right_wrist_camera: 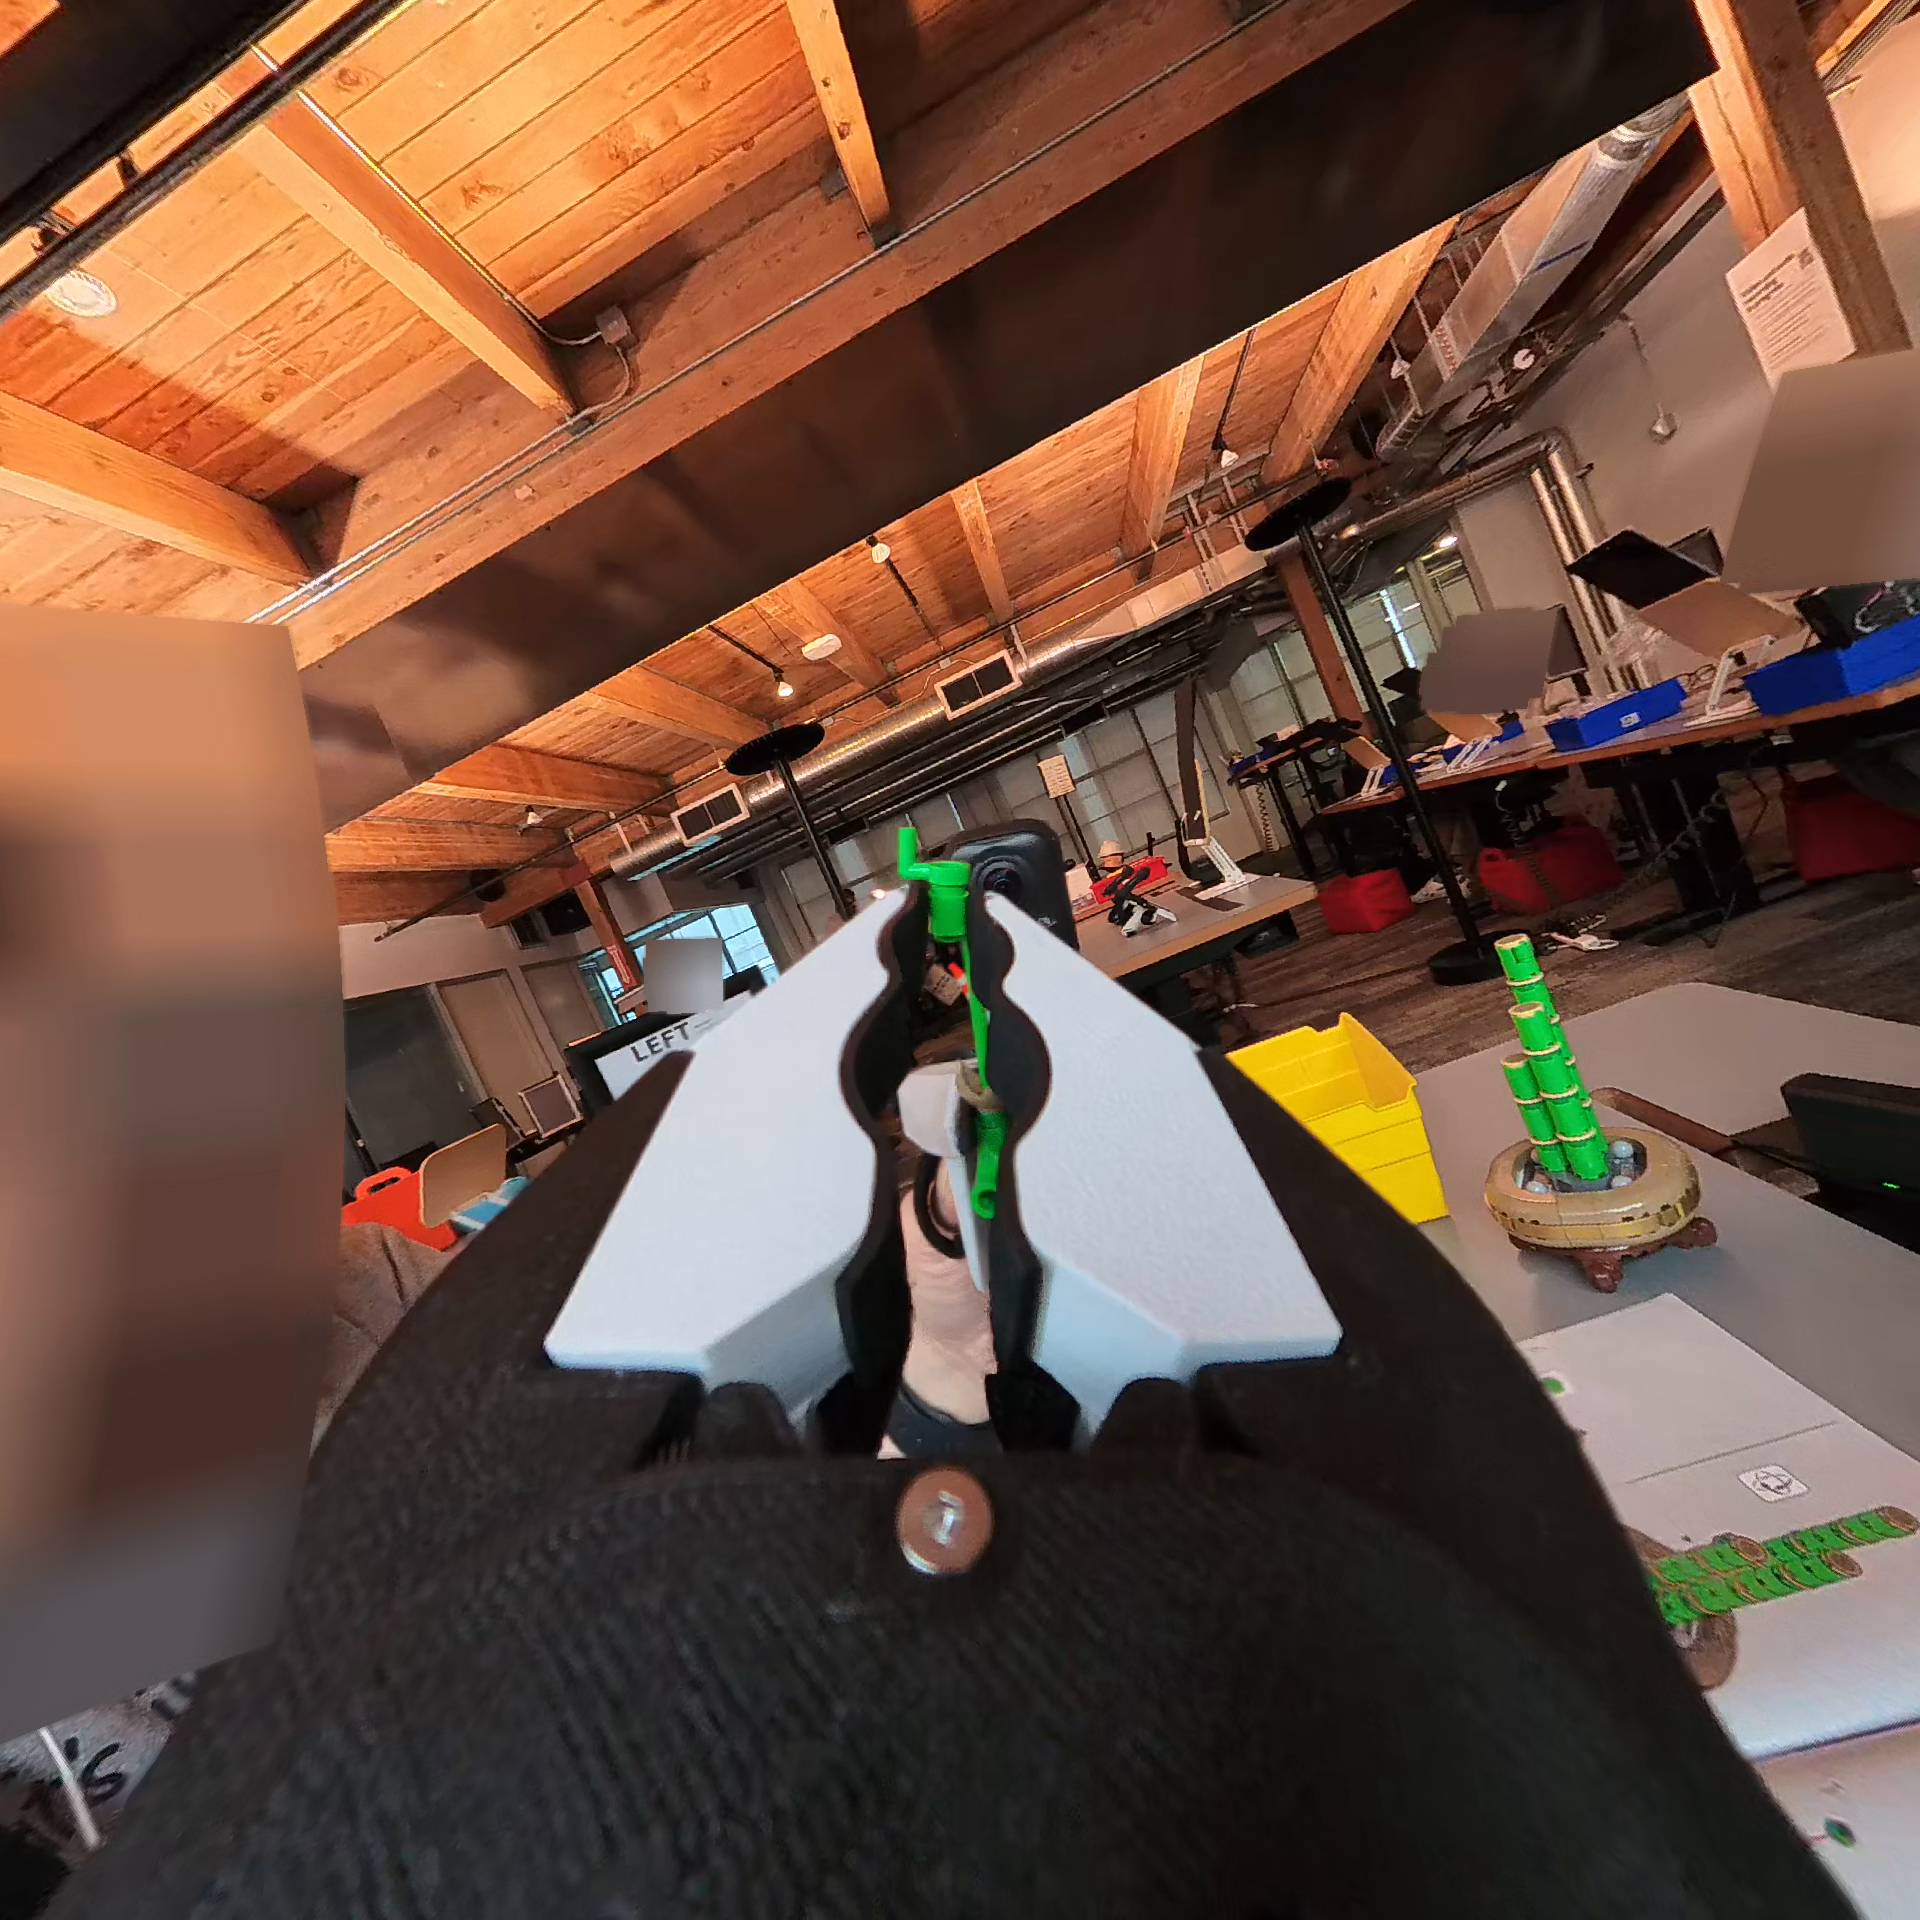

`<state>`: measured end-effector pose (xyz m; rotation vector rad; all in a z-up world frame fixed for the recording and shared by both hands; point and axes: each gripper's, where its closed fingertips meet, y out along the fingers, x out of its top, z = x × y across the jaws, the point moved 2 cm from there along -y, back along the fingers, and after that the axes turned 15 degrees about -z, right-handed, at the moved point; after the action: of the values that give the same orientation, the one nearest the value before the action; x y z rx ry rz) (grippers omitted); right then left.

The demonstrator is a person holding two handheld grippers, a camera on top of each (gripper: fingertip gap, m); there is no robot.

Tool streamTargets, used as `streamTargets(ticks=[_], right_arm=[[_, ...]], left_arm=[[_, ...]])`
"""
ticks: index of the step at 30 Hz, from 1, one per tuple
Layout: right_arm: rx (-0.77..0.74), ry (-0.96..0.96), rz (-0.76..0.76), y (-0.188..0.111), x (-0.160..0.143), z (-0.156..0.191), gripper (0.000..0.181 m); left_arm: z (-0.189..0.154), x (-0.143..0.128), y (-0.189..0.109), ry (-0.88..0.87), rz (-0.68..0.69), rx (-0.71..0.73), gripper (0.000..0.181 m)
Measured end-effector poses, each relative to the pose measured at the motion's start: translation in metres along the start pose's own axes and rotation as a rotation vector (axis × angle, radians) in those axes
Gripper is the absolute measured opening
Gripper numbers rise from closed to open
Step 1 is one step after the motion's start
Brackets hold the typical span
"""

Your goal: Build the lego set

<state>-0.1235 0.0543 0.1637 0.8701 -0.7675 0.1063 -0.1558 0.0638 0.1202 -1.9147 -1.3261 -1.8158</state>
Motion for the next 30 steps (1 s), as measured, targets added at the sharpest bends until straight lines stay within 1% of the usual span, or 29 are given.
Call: streamTargets(ticks=[4, 9, 26, 30], right_arm=[[0.003, -0.005, -0.032, -0.0006, 0.0042, 0.0001, 0.006], [-0.005, -0.001, -0.014, 0.0005, -0.0005, -0.0026, 0.006], [-0.014, -0.024, -0.01, -0.0002, -0.0021, -0.0056, 0.005], [-0.018, -0.069, 0.006, -0.0014, -0.0034, -0.0072, 0.005]], left_arm=[[0.0008, -0.0019, -0.0017, 0.022, 0.029, 0.01, 0.006], [0.0, -0.0037, -0.0001, 0.016, 0.035, 0.006, 0.006], [0.002, -0.0034, -0.0018, -0.009, 0.042, 0.018, 0.006], [0.0025, -0.0052, -0.0027, -0.035, 0.053, 0.018, 0.006]])
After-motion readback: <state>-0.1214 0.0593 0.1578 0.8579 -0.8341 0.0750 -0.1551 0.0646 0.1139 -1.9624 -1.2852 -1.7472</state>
